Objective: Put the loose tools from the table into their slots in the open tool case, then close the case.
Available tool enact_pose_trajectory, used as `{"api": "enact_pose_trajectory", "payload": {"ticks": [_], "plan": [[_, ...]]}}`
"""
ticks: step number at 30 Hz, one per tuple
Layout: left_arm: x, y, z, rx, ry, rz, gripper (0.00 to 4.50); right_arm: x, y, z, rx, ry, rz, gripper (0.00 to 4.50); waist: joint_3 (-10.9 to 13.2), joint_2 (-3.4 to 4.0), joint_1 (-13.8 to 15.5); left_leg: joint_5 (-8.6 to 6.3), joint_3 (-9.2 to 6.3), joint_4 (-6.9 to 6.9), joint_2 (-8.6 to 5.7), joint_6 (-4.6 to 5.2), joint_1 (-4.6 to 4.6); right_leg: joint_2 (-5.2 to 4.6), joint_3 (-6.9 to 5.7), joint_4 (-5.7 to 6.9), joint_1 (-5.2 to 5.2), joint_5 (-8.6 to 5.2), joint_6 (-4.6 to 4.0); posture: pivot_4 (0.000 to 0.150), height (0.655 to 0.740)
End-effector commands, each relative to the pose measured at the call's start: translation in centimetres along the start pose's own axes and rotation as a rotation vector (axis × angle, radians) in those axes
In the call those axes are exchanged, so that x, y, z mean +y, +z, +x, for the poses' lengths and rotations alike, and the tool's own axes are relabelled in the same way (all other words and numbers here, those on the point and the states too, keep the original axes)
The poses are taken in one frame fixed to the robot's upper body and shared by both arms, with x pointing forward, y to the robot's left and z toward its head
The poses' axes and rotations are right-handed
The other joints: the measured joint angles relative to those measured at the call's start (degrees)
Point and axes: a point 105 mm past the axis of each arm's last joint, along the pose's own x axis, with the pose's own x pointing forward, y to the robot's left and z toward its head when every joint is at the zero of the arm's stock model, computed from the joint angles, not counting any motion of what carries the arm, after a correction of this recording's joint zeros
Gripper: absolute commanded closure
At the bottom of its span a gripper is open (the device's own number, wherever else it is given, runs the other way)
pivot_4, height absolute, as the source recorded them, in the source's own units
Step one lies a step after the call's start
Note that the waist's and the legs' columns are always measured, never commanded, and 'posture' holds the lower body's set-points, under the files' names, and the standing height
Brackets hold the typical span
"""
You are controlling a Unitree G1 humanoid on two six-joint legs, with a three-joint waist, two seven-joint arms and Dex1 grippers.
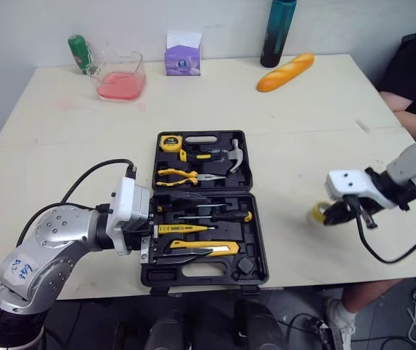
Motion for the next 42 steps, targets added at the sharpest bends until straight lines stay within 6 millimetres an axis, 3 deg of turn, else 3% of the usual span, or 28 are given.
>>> {"api": "enact_pose_trajectory", "payload": {"ticks": [1,7,14,17,23,31,38,39,42], "plan": [[-0.3,0.3,0.0,0.0,-0.012,0.03,0.0,1.2,1.3,-0.4,-0.043,0.022,0.007,4.45,0.0,0.0,0.02,0.0,0.01,0.0,0.0,0.0,0.0,-0.01,0.01,0.01,0.0,0.0,0.0,0.15,0.74],[-0.6,0.4,0.4,-0.003,-0.015,0.025,0.0,1.2,0.7,1.7,-0.004,-0.026,-0.06,4.45,-0.01,-0.05,0.13,-0.02,0.03,0.0,-0.02,0.04,-0.02,-0.02,0.03,-0.03,-0.01,0.0,-0.01,0.15,0.74],[-0.6,0.5,0.3,-0.001,-0.01,0.025,0.0,0.3,0.7,1.5,0.05,-0.1,-0.105,4.45,-0.03,-0.17,0.06,-0.02,0.04,0.04,0.0,0.05,0.02,0.01,0.06,0.01,-0.01,-0.01,-0.01,0.15,0.74],[-0.6,0.5,0.3,-0.004,-0.011,0.022,0.0,0.2,1.3,1.0,0.049,-0.122,-0.139,3.21,-0.03,-0.18,0.08,-0.01,0.04,0.05,0.0,0.05,0.01,0.0,0.06,0.01,-0.01,-0.01,-0.01,0.15,0.74],[-0.4,0.3,0.2,-0.003,-0.025,0.005,0.0,2.1,2.7,-0.8,0.025,-0.052,-0.141,0.42,-0.03,-0.2,0.22,-0.01,0.03,0.04,-0.01,0.06,-0.02,0.0,0.05,0.0,-0.01,-0.01,-0.01,0.15,0.74],[-0.2,0.1,-0.1,-0.001,-0.032,0.007,0.0,2.7,2.1,-3.3,-0.002,-0.096,-0.093,0.42,-0.02,-0.21,0.34,-0.01,0.02,0.04,-0.03,0.08,-0.01,-0.01,0.05,0.0,0.0,-0.01,-0.02,0.15,0.74],[-0.1,0.0,-0.5,0.002,-0.018,0.011,0.0,3.2,-1.3,-4.9,-0.066,-0.254,-0.024,0.42,-0.03,-0.25,1.3,-0.01,0.08,0.06,-0.04,0.11,0.05,0.01,0.11,0.03,0.01,0.0,0.0,0.15,0.74],[0.0,0.0,-0.6,0.004,-0.017,0.011,0.0,3.3,-2.2,-5.1,-0.052,-0.276,-0.007,0.19,-0.03,-0.25,1.38,-0.01,0.09,0.06,-0.04,0.11,0.06,0.01,0.12,0.04,0.01,0.0,0.0,0.15,0.74],[0.1,-0.1,-0.7,0.005,-0.015,0.012,0.0,3.4,-2.4,-4.9,-0.109,-0.313,0.024,0.19,-0.03,-0.25,1.49,-0.01,0.11,0.06,-0.05,0.11,0.06,0.01,0.13,0.05,0.01,0.0,0.0,0.15,0.74]]}}
